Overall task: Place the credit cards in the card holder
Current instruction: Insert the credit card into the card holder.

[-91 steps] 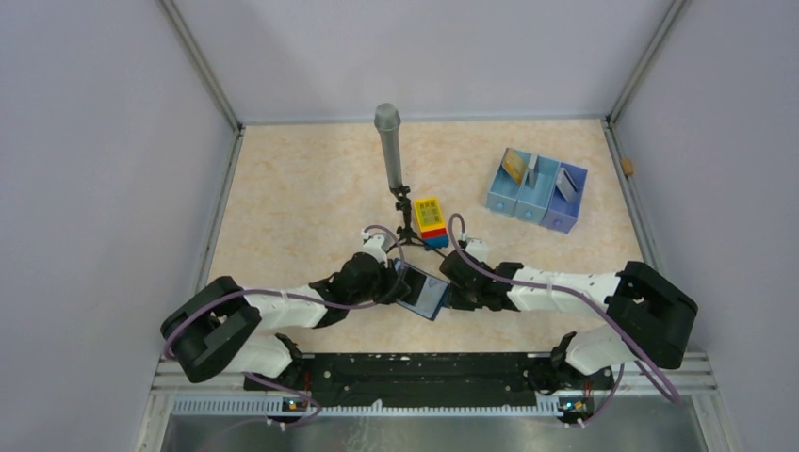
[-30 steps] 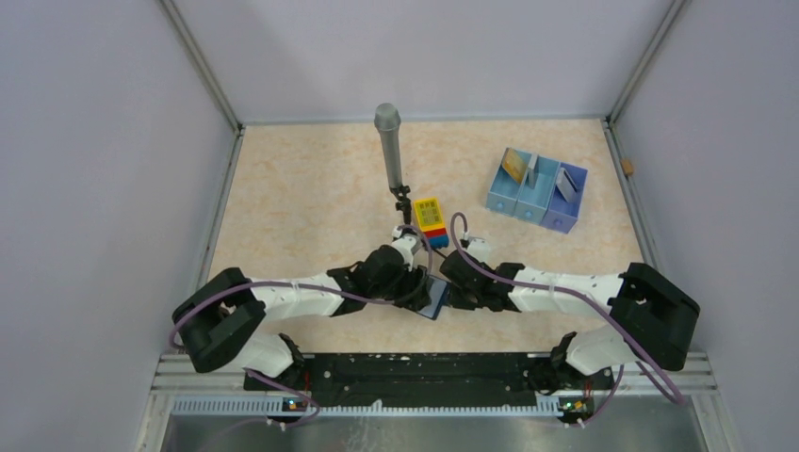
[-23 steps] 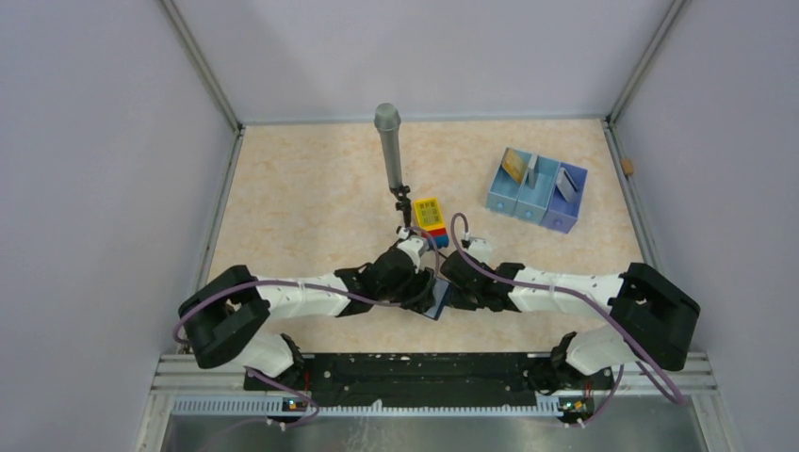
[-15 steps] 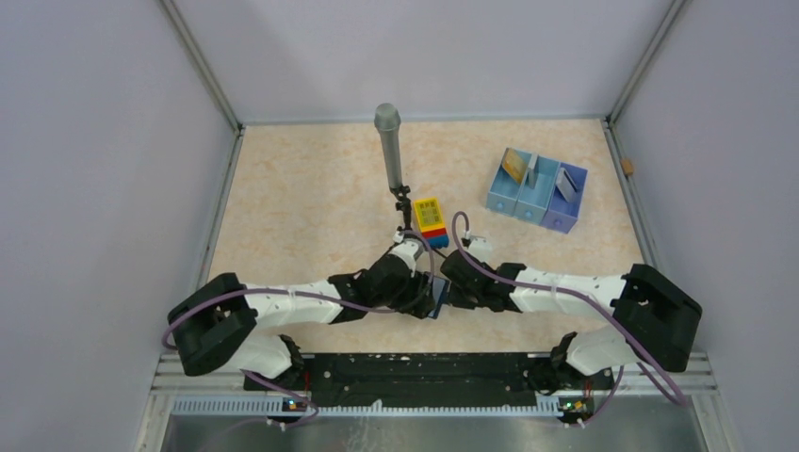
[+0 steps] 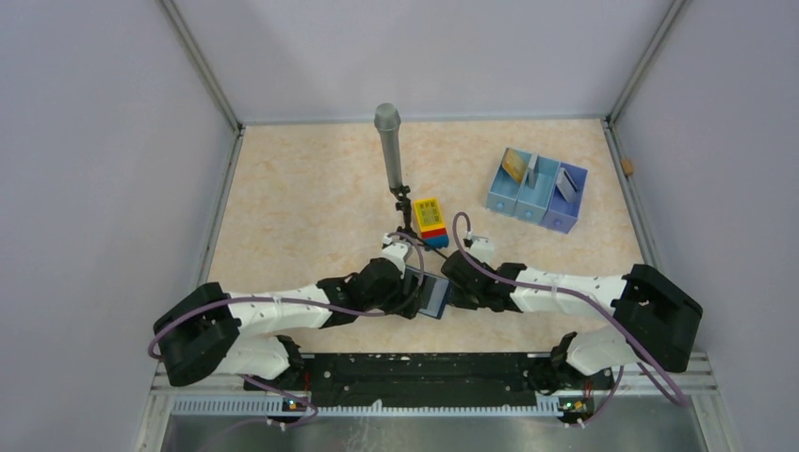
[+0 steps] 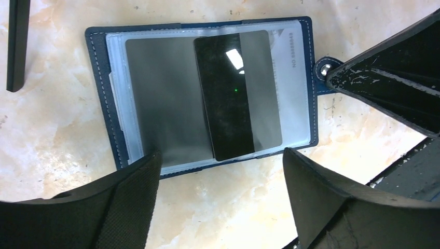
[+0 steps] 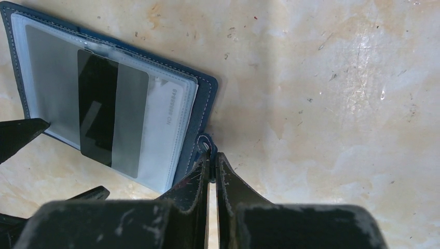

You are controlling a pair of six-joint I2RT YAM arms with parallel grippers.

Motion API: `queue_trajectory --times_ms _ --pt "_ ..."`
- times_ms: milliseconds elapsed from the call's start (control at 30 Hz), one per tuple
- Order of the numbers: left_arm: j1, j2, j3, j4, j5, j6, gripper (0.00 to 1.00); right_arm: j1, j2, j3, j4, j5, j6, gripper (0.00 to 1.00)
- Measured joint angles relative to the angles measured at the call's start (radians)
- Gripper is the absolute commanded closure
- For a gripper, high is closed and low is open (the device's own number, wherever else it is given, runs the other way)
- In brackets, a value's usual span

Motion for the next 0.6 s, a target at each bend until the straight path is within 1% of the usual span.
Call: queue_trajectory --times_ms 167,600 --pt "0.007 -0.003 -0.010 0.018 0.006 0.008 0.31 0.000 0.000 -0.006 -0.002 0.001 0.000 1.00" --pt "0.011 0.074 -0.010 0.144 0.076 0.013 0.43 0.000 0.000 -0.013 -0.009 0.002 0.000 1.00"
